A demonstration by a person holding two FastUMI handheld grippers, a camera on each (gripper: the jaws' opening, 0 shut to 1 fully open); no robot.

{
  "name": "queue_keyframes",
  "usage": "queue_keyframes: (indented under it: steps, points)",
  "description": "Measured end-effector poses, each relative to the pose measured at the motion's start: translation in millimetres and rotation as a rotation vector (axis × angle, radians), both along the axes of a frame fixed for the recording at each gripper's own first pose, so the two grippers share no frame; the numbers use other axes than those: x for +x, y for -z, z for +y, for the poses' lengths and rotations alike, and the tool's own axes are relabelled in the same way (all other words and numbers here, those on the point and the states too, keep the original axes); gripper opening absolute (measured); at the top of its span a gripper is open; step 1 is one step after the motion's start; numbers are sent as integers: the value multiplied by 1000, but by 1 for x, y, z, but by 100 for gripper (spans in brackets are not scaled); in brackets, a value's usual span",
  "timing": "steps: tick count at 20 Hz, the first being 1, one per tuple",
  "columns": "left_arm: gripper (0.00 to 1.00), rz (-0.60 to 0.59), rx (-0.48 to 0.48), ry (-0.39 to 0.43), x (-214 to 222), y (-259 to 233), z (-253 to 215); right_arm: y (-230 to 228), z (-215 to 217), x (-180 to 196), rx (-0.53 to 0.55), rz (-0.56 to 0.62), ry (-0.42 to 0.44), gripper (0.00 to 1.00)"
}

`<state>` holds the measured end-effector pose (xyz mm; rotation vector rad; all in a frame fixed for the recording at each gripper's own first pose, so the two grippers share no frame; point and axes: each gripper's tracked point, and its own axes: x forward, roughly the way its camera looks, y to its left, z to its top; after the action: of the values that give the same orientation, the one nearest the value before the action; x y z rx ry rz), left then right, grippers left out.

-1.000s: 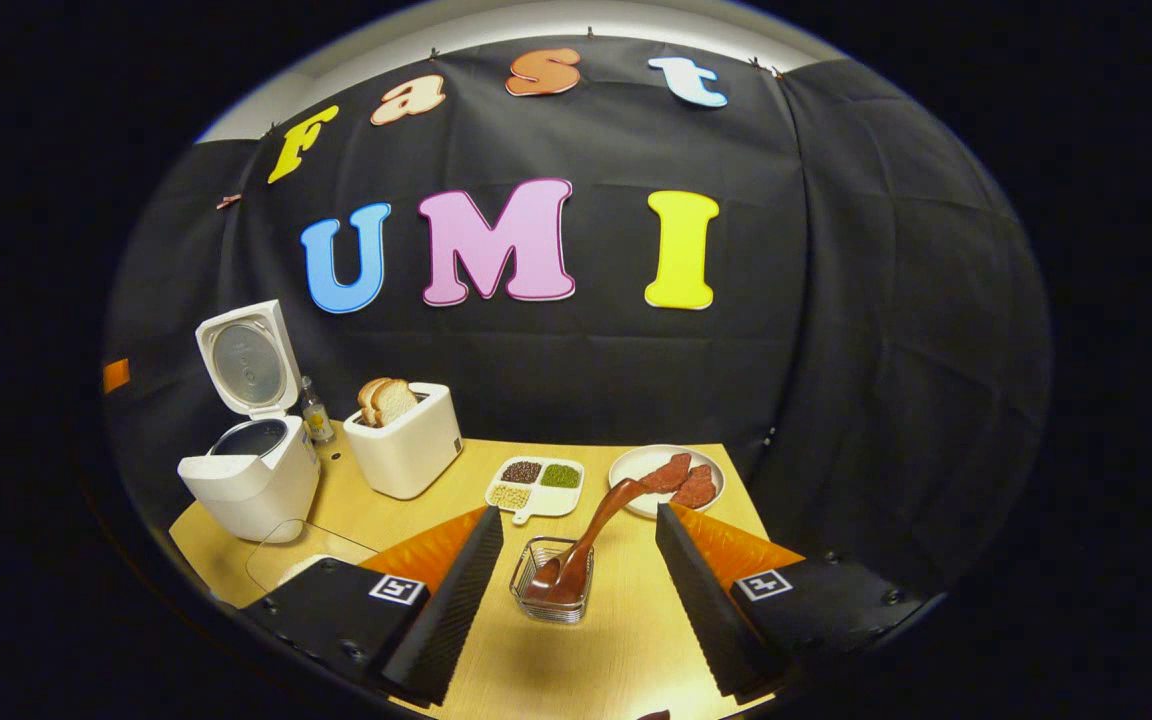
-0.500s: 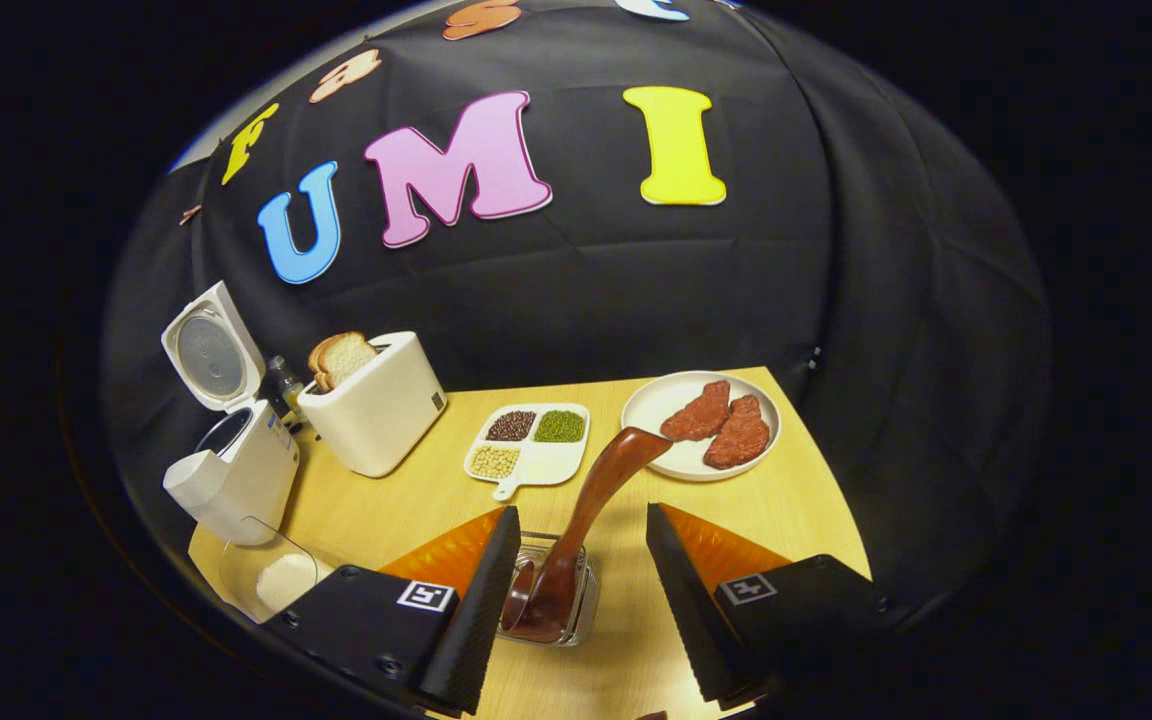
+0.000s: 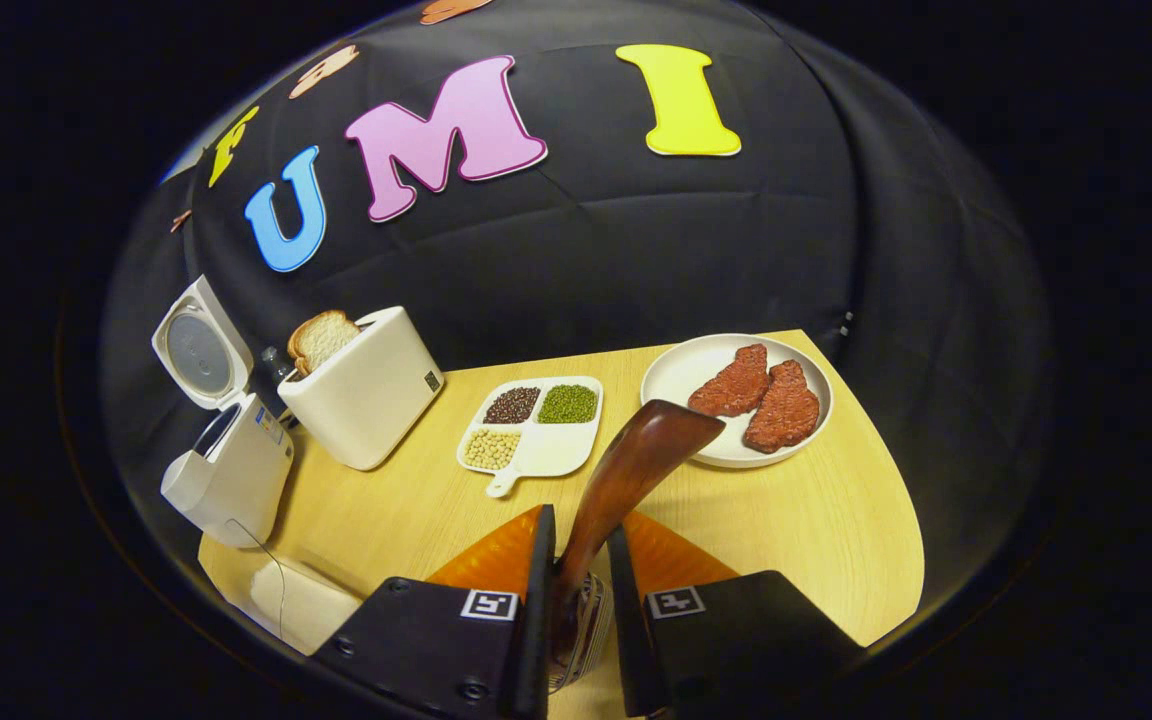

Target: Close the left gripper, press the button to open the rice cooker; take a wooden spoon from the chopstick holder with the right hand, scoop a spoonful of rice and pour it into the rice cooker, then put the wooden spoon back into the chopstick holder.

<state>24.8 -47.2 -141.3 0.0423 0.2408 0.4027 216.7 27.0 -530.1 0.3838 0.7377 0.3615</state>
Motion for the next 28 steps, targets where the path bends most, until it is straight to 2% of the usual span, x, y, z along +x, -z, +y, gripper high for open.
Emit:
queue_keyframes:
  steps: [1,2,3,4,5,6,10,11,15,19,22,28]
  points:
    - [97,0,4,-5,-3,0,1,-7,3,-2,12,-17,-14,28]
    - [97,-2,2,-8,-5,0,1,-16,6,-8,35,-25,-23,28]
    - [97,-5,-2,-11,-7,0,1,-18,8,-11,31,-31,-30,18]
    - [97,-7,-5,-17,-10,0,1,-18,6,-13,20,-43,-33,22]
    - [97,-7,-7,-20,-12,0,2,-16,8,-15,18,-36,-39,17]
    - [97,-6,-7,-22,-15,-1,1,-13,12,-21,24,-17,-47,22]
    - [97,-6,11,-27,-28,-7,3,-15,14,-28,70,12,-20,22]
    - [97,-1,15,-28,-30,-8,6,-12,16,-24,79,18,-10,16]
    - [97,-9,30,-9,-36,-19,12,-32,7,-19,83,-20,36,11]
    - [97,-29,13,60,-25,-22,21,-87,-8,-16,132,-101,123,10]
    - [97,-47,2,134,-13,-25,32,-131,-4,-30,140,-151,131,10]
    - [97,-70,-10,281,3,-26,57,-200,57,-87,98,-246,97,10]
